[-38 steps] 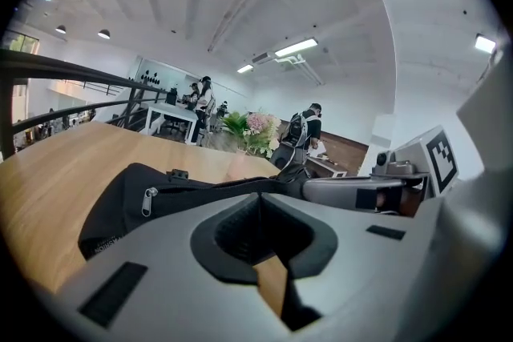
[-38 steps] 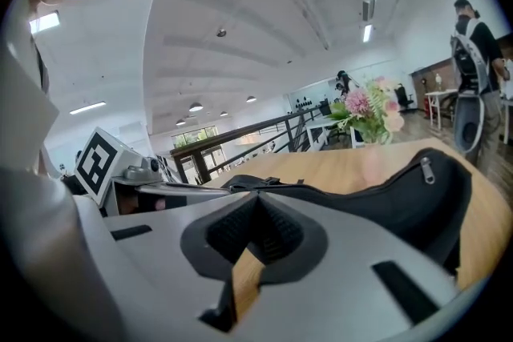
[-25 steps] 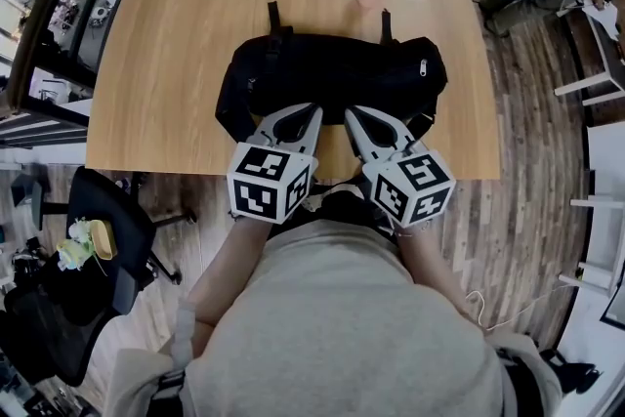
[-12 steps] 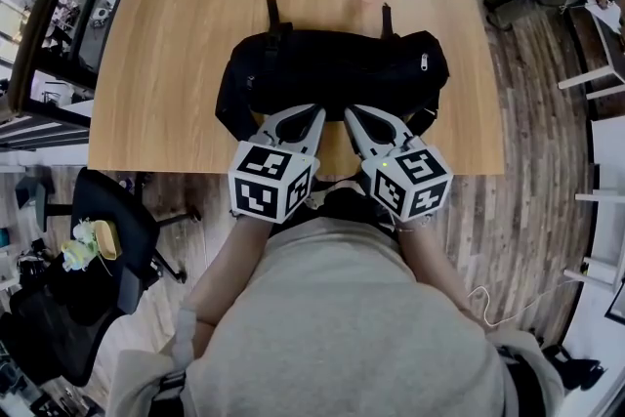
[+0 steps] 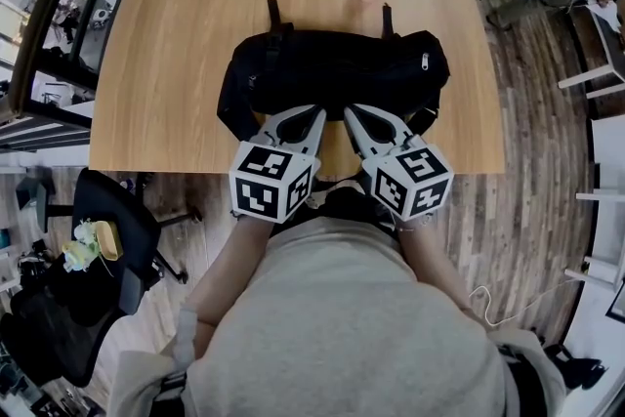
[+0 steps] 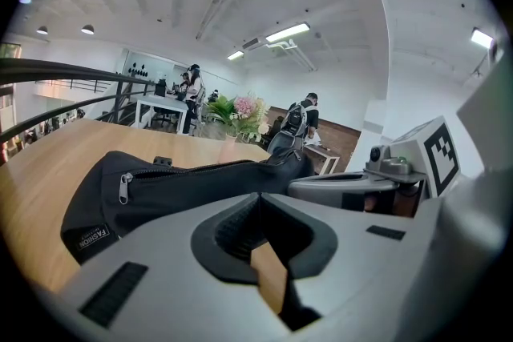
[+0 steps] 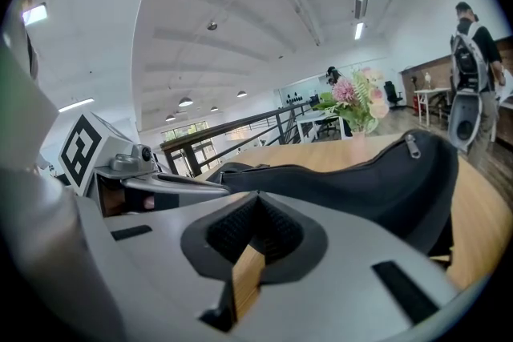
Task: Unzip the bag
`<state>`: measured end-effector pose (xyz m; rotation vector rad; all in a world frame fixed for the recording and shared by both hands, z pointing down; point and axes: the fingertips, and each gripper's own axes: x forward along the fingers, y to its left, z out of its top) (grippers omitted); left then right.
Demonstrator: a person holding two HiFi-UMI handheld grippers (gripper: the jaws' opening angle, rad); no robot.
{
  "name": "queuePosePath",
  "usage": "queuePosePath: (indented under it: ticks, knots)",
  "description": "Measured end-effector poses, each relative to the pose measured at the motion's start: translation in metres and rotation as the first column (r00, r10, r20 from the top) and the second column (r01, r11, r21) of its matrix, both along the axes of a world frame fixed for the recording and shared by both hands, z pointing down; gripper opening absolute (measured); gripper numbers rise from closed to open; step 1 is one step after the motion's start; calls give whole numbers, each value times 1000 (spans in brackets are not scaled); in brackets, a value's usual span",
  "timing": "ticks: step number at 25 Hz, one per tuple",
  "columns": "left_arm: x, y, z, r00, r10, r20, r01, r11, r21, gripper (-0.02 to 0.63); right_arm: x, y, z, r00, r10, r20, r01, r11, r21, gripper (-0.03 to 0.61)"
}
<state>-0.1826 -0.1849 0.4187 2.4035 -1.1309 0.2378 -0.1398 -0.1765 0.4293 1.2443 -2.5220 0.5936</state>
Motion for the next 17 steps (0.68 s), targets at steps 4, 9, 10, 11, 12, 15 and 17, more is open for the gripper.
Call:
queuePosePath:
  ticks: [4,9,10,11,12,15,17]
  knots:
    - [-5,-1,-1,1000,-11,-4,11,1000,2,23,-6,0,0,1000,-18,-8,18,1000,1,6]
    - [-11,0,-1,1000,-24,-13,24,1000,-1,23,-18,2,-1,998,-59,5,59,998,-5,6]
    - [-12,0,-1,1000,-27,-14,27,1000,-1,23,-22,2,-2,998,-68,4,68,998,-4,6]
    - [-14,0,-1,999,-30,-16,30,1000,-2,23,-24,3,-2,997,-75,0,75,997,-2,6]
    - [-16,1,-1,999,-33,-17,33,999,-2,23,-26,3,-2,997,-81,-3,81,997,-1,6]
    - [-20,1,-1,999,-42,-20,42,999,-4,23,-30,4,-2,996,-89,-12,89,996,-3,6]
    - [-22,2,-1,999,-45,-22,45,999,-7,23,-32,4,-1,996,-93,-15,93,996,-6,6]
